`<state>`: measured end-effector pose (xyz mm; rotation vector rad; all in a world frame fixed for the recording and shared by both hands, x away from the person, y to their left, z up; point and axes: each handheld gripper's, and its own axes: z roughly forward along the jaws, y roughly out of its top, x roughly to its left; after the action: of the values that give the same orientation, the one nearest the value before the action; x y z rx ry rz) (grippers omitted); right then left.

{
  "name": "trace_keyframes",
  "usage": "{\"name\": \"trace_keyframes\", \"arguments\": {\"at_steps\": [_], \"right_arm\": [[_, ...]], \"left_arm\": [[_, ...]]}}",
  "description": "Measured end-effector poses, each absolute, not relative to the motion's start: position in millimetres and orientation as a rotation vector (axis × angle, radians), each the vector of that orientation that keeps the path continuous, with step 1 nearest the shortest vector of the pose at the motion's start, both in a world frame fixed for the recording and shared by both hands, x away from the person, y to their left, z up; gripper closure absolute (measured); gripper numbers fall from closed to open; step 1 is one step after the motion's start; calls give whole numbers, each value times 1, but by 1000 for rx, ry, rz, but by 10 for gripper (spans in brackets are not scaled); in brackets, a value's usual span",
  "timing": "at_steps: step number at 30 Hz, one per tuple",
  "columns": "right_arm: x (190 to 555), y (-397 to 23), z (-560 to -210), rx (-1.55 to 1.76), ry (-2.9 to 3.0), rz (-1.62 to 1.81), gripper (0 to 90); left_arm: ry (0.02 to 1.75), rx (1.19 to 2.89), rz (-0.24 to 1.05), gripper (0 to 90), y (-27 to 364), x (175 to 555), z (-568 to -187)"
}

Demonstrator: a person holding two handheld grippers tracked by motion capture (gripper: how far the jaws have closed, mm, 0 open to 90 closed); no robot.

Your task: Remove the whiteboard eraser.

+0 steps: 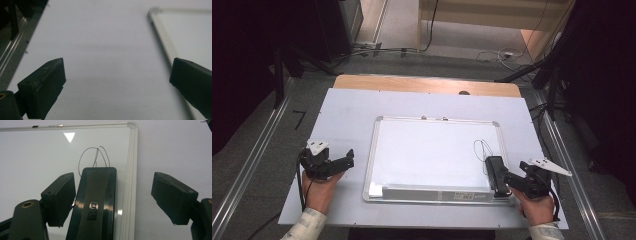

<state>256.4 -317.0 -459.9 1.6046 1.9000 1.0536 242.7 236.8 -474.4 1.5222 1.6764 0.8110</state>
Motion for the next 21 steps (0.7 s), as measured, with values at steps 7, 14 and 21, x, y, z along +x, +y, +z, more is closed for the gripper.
{"name": "trace_keyframes", "arguments": {"at_steps": [7, 14, 21], "right_arm": [[257, -317, -461, 1606, 1896, 1039, 182], [257, -313, -462, 1590, 1915, 1017, 181], [258, -305, -464, 1577, 1947, 982, 181]], "left_arm": [[1681, 1451, 832, 18, 237, 232, -470], [1693, 1463, 793, 17, 239, 233, -473], [1694, 1466, 795, 18, 239, 232, -473]]}}
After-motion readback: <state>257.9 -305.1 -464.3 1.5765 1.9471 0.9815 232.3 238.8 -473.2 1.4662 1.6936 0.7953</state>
